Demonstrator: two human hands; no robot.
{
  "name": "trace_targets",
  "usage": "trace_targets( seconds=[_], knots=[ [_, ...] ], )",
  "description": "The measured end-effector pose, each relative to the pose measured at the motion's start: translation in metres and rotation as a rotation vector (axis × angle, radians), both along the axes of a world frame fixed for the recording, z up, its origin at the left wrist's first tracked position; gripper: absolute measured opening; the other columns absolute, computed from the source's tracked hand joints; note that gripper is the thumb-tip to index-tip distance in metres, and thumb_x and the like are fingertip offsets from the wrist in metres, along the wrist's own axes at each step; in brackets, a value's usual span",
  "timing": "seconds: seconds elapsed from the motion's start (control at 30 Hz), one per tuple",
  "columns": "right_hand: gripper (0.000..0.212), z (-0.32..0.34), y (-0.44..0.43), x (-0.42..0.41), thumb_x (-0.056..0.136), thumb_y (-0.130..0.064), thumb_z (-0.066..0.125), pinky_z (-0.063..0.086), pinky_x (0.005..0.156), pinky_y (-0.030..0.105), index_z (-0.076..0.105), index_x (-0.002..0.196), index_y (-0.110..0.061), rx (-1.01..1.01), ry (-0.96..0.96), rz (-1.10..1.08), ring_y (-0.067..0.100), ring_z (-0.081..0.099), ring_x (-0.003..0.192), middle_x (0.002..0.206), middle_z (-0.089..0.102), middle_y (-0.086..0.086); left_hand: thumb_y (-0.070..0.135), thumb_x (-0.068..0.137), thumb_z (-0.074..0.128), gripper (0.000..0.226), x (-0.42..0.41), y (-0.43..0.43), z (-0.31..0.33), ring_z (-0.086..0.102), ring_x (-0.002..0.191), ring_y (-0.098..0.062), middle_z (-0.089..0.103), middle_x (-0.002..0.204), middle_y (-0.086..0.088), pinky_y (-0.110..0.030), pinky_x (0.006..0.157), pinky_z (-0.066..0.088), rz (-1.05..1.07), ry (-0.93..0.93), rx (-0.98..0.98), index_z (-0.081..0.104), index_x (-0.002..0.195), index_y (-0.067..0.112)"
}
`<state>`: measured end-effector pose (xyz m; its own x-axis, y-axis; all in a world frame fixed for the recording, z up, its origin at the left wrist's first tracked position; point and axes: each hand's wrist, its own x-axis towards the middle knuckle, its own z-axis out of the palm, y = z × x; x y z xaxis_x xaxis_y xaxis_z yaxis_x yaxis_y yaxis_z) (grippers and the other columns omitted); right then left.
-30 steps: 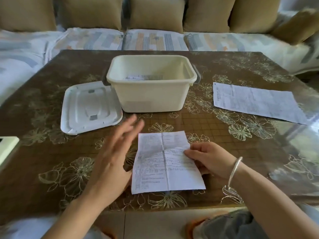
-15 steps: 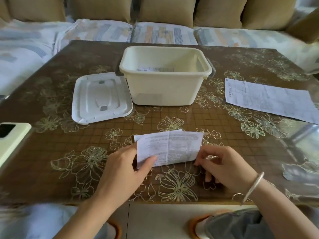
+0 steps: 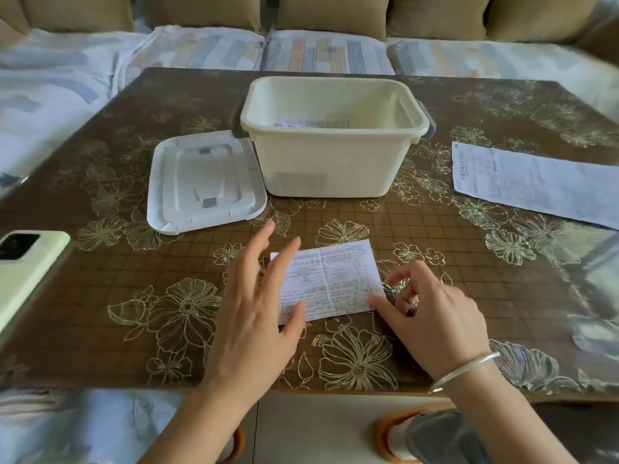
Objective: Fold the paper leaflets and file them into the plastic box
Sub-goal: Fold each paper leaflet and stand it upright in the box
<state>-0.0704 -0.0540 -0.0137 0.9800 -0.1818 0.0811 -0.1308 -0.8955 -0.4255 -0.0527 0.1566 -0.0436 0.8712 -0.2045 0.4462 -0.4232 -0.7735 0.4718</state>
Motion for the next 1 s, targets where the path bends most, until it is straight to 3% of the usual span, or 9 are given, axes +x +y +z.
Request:
trace_targets(
  seconds=[0.1, 0.23, 0.37, 0.5, 0.6, 0.7, 0.77, 0.9, 1.0],
  knots=[
    [0.030, -0.004, -0.003, 0.000, 0.076, -0.056, 0.067, 0.039, 0.053, 0.025, 0.047, 0.089, -0.036, 0.004, -0.082, 0.068, 0.001, 0.052, 0.060, 0.062, 0.056, -0.016, 0.018, 0.084, 0.066, 0.041, 0.002, 0.001, -0.001, 0.040, 0.132, -0.015, 0.048, 0.141, 0.005, -0.041, 0.111, 0.034, -0.044, -0.049, 0.076, 0.063, 0.125, 0.021],
    [0.026, -0.004, -0.007, 0.002, 0.074, -0.052, 0.069, 0.046, 0.049, 0.024, 0.061, 0.091, -0.033, -0.083, -0.329, 0.313, 0.003, 0.053, 0.068, 0.082, 0.055, -0.017, 0.020, 0.087, 0.054, 0.026, 0.003, 0.003, -0.003, 0.054, 0.109, -0.002, 0.063, 0.114, 0.022, -0.031, 0.100, 0.036, -0.118, -0.012, 0.076, 0.071, 0.104, 0.030],
    [0.024, -0.007, -0.011, 0.017, 0.079, -0.044, 0.065, 0.051, 0.085, 0.038, 0.068, 0.100, -0.031, -0.214, -0.351, 0.615, 0.019, 0.053, 0.112, 0.117, 0.060, -0.007, 0.021, 0.086, 0.050, 0.030, 0.006, 0.003, -0.001, 0.054, 0.109, -0.001, 0.064, 0.114, 0.023, -0.027, 0.099, 0.037, -0.127, 0.022, 0.071, 0.072, 0.104, 0.030],
    [0.016, -0.001, -0.012, 0.028, 0.087, -0.035, 0.062, 0.040, 0.102, 0.041, 0.069, 0.098, -0.026, -0.334, -0.440, 0.734, 0.023, 0.047, 0.128, 0.120, 0.064, -0.005, 0.023, 0.087, 0.050, 0.028, 0.007, 0.005, -0.001, 0.053, 0.109, 0.001, 0.064, 0.112, 0.025, -0.030, 0.096, 0.041, -0.131, 0.046, 0.027, 0.072, 0.103, 0.031],
    [0.020, 0.000, -0.012, 0.029, 0.094, -0.032, 0.054, 0.044, 0.099, 0.040, 0.070, 0.093, -0.021, -0.251, -0.462, 0.773, 0.018, 0.058, 0.116, 0.102, 0.071, -0.009, 0.047, 0.089, 0.054, 0.029, 0.005, 0.005, 0.002, 0.055, 0.107, 0.002, 0.066, 0.109, 0.025, -0.032, 0.094, 0.042, -0.138, 0.057, -0.042, 0.072, 0.104, 0.029],
    [0.022, -0.002, -0.011, 0.025, 0.094, -0.029, 0.052, 0.047, 0.095, 0.033, 0.070, 0.088, -0.017, -0.150, -0.473, 0.695, 0.014, 0.065, 0.098, 0.091, 0.071, -0.006, 0.070, 0.080, 0.057, 0.050, 0.001, 0.004, 0.005, 0.057, 0.100, 0.000, 0.067, 0.102, 0.023, -0.029, 0.090, 0.041, -0.142, 0.036, -0.058, 0.072, 0.102, 0.028],
    [0.022, -0.001, -0.009, 0.020, 0.093, -0.028, 0.051, 0.050, 0.089, 0.028, 0.068, 0.086, -0.016, -0.072, -0.451, 0.632, 0.012, 0.066, 0.088, 0.086, 0.070, -0.008, 0.060, 0.080, 0.063, 0.040, -0.003, 0.004, 0.004, 0.058, 0.093, -0.001, 0.068, 0.097, 0.021, -0.029, 0.085, 0.044, -0.130, -0.004, -0.088, 0.073, 0.100, 0.027],
    [0.018, -0.002, -0.003, 0.009, 0.091, -0.034, 0.051, 0.050, 0.058, 0.020, 0.065, 0.090, -0.023, 0.103, -0.395, 0.469, 0.000, 0.063, 0.068, 0.079, 0.067, -0.018, 0.044, 0.085, 0.061, 0.027, -0.005, 0.007, 0.003, 0.062, 0.079, -0.003, 0.068, 0.089, 0.021, -0.032, 0.070, 0.052, -0.071, 0.025, -0.212, 0.070, 0.105, 0.029],
    [0.010, -0.008, 0.003, 0.008, 0.089, -0.032, 0.060, 0.048, 0.059, 0.021, 0.065, 0.096, -0.026, 0.211, -0.354, 0.333, 0.003, 0.060, 0.071, 0.080, 0.065, -0.020, 0.037, 0.088, 0.065, 0.032, -0.001, 0.007, 0.001, 0.066, 0.083, -0.003, 0.067, 0.100, 0.020, -0.032, 0.068, 0.057, -0.032, 0.103, -0.260, 0.061, 0.118, 0.027]
  ],
)
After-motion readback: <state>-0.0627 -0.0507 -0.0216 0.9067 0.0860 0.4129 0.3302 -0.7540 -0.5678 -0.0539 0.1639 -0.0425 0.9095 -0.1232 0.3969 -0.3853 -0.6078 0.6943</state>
